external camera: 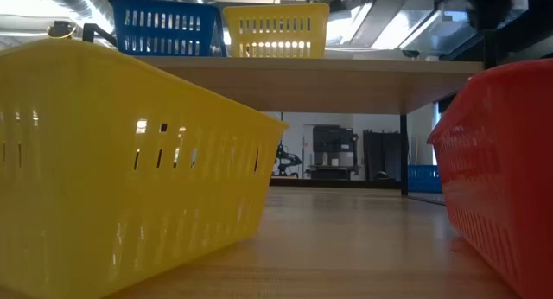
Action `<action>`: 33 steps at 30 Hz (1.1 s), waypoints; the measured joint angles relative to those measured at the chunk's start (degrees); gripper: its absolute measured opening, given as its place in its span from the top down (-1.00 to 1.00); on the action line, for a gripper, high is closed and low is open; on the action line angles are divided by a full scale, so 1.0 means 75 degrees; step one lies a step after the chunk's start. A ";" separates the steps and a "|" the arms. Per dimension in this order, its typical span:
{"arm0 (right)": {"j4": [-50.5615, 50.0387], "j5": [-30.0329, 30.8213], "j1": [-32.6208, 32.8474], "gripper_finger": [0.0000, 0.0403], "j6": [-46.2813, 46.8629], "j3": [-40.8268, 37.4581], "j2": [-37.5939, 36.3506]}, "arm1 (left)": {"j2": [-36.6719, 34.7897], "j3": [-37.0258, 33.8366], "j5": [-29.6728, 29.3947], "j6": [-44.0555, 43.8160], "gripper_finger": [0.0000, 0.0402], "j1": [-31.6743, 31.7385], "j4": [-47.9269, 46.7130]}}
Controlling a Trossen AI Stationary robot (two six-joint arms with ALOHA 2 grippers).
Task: Stack baskets on shelf by color
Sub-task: Put the top right red bin on the shelf
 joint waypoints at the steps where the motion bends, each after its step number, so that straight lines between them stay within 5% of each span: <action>1: 0.0016 -0.0003 -0.0028 0.74 0.0265 -0.0329 -0.0116 | 0.0000 0.0000 -0.0002 -0.0040 1.00 0.0004 0.0011; 6: 0.0261 -0.0056 -0.0264 0.74 0.1008 -0.1755 -0.0250 | 0.0000 0.0000 -0.0001 -0.0351 1.00 0.0001 0.0013; 13: 0.1528 -0.0062 -0.0544 0.74 0.0130 -0.3074 0.0090 | 0.0003 -0.0003 -0.0007 -0.0616 1.00 0.0001 0.0372; 33: 0.2381 -0.0440 -0.1057 0.74 -0.1999 -0.3052 0.1709 | 0.0006 -0.0003 -0.0007 -0.0616 1.00 0.0001 0.0727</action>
